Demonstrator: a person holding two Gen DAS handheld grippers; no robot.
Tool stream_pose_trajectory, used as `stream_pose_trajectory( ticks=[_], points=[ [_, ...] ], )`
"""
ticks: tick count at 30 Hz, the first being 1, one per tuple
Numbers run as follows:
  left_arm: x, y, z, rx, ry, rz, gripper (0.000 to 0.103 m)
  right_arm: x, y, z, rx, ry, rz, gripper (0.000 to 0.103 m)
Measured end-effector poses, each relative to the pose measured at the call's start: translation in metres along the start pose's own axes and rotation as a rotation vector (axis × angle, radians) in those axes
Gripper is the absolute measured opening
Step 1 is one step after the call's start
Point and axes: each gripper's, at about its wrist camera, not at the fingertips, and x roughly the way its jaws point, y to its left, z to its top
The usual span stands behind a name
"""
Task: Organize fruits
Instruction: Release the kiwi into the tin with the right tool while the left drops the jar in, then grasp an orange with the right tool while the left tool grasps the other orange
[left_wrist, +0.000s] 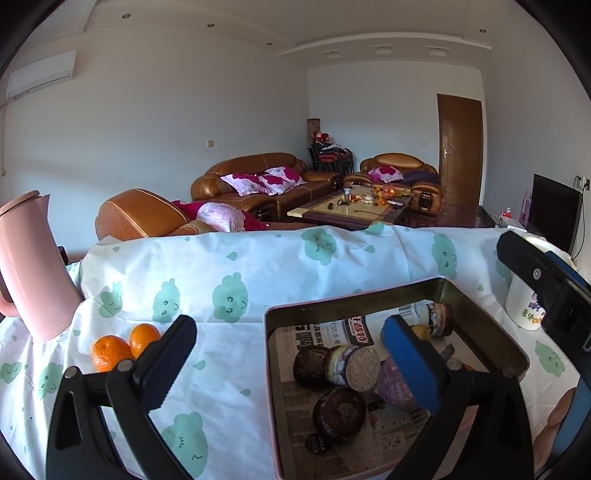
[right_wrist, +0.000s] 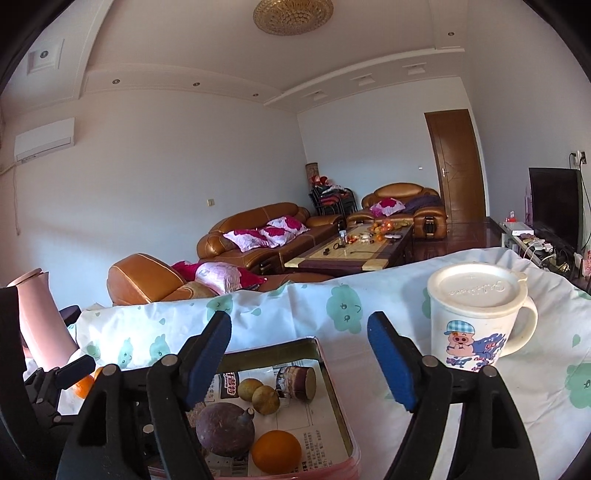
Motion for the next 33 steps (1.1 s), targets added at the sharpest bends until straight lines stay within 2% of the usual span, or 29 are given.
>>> stream_pose_trajectory(
  ticks=[3,9,22,28,33],
  points=[
    [0.000,0.006,-0.001,0.004,-0.008,0.023,0.103,0.000,0.005,-0.002,-0.017,0.002,-0.004,0.082],
    [-0.003,0.020,-0.004,-0.031,-0.004,0.009,0.103,-0.001,0.015,-0.007,-0.057,0.021,-0.039,0.082],
    [-0.011,0.046,-0.013,-0.023,0.015,0.015,0.103,-0.023,0.021,-0.018,0.008,0.040,-0.094,0.082],
    [-0.009,0.067,-0.014,-0.021,0.027,0.043,0.103,-0.022,0.042,-0.023,0.000,0.064,-0.099,0.082],
    [-0.005,0.090,-0.015,-0.044,0.053,0.061,0.103,-0.017,0.069,-0.030,0.014,0.096,-0.069,0.082]
  ],
)
